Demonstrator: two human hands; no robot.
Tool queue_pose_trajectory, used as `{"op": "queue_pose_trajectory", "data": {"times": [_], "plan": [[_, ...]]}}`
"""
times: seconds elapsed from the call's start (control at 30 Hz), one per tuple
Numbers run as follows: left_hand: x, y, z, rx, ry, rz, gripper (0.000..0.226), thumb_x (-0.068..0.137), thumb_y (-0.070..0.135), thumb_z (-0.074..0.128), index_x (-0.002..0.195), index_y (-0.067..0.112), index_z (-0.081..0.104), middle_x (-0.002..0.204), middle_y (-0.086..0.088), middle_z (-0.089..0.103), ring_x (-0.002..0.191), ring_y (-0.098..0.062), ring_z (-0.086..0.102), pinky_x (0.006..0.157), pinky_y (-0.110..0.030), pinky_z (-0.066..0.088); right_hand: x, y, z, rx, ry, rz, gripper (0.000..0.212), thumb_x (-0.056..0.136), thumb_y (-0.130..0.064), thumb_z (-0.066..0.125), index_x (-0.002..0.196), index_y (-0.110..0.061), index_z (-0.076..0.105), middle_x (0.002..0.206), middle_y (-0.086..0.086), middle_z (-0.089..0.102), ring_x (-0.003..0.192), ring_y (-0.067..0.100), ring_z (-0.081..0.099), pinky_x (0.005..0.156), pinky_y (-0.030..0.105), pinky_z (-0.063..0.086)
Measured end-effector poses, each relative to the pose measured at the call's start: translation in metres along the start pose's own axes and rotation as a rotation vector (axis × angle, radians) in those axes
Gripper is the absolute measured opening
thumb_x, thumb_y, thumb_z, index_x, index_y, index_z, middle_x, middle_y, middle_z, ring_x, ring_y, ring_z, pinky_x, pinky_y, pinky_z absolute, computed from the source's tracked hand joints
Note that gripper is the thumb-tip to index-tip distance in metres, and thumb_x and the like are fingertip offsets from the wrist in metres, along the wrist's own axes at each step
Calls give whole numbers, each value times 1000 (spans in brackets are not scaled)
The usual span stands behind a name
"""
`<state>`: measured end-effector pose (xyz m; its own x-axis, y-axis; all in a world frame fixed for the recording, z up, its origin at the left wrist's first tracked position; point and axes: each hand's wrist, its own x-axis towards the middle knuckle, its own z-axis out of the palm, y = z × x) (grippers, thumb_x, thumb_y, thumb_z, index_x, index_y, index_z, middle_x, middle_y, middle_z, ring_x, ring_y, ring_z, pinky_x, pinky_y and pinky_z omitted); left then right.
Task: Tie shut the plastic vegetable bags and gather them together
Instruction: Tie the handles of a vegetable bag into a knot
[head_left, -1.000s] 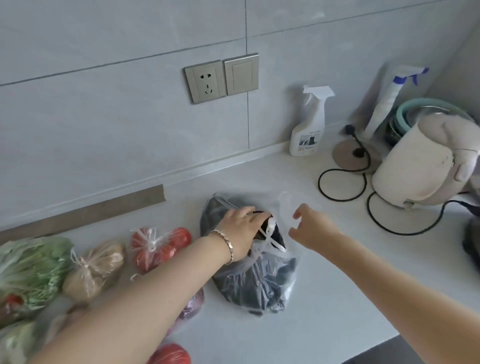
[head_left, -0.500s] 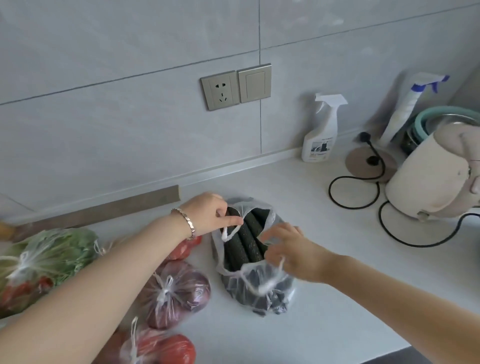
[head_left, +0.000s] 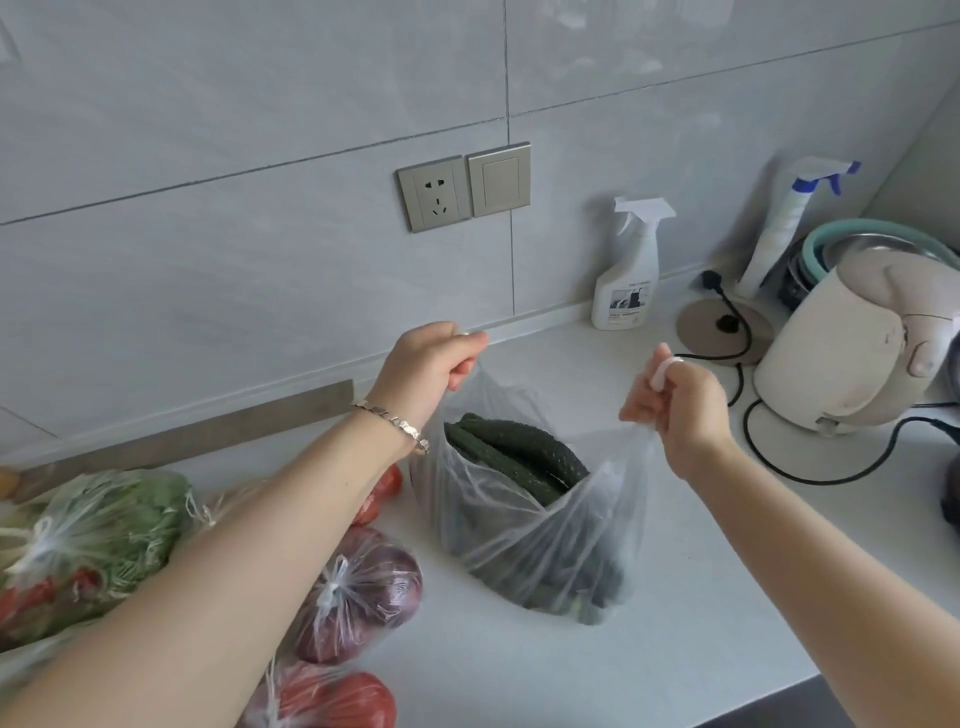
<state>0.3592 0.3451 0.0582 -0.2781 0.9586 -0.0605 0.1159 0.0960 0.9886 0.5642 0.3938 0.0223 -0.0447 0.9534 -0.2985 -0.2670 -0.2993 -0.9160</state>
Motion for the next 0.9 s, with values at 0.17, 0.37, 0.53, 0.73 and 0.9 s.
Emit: {"op": "queue_pose_trajectory", "data": {"times": [0.17, 0.37, 0.53, 0.73, 0.9], "plan": [[-33, 8, 7, 126, -176, 16, 32, 83, 19, 60, 51, 19, 59, 47, 8, 54, 44, -8, 45, 56, -24, 39, 6, -8, -7, -48, -12, -43, 30, 68, 3, 21, 54, -22, 28, 36, -12, 17, 35, 6, 11, 39, 15, 8], [-54, -4, 17, 316, -158, 86, 22, 89, 18, 53, 67, 15, 56, 83, 3, 51, 63, -6, 57, 72, -15, 48, 4, 9, 6, -284, -216, 33, 30, 65, -3, 32, 43, -22, 22, 40, -7, 21, 42, 10, 10, 39, 17, 10], [-55, -20, 30, 202, -120, 120, 25, 91, 6, 47, 81, 28, 52, 105, 6, 46, 94, 21, 45, 84, 2, 34, -2, 23, 17, -406, -328, 135, 32, 83, -5, 30, 56, -11, 48, 56, 1, 41, 47, 11, 24, 43, 20, 19], [-56, -40, 49, 115, -45, 105, 29, 95, 8, 41, 108, 28, 58, 81, 3, 57, 69, 3, 62, 64, -4, 42, -12, 35, 5, -321, -343, 41, 28, 93, -6, 46, 79, -19, 68, 73, 9, 46, 61, 14, 38, 59, 23, 34], [-59, -49, 59, 5, -79, -99, 23, 90, 1, 49, 102, 13, 64, 41, 3, 57, 44, -3, 60, 49, -11, 47, -14, 44, -7, -207, -264, 83, 18, 85, 0, 59, 80, -14, 70, 68, 9, 58, 56, 15, 48, 55, 20, 46]]}}
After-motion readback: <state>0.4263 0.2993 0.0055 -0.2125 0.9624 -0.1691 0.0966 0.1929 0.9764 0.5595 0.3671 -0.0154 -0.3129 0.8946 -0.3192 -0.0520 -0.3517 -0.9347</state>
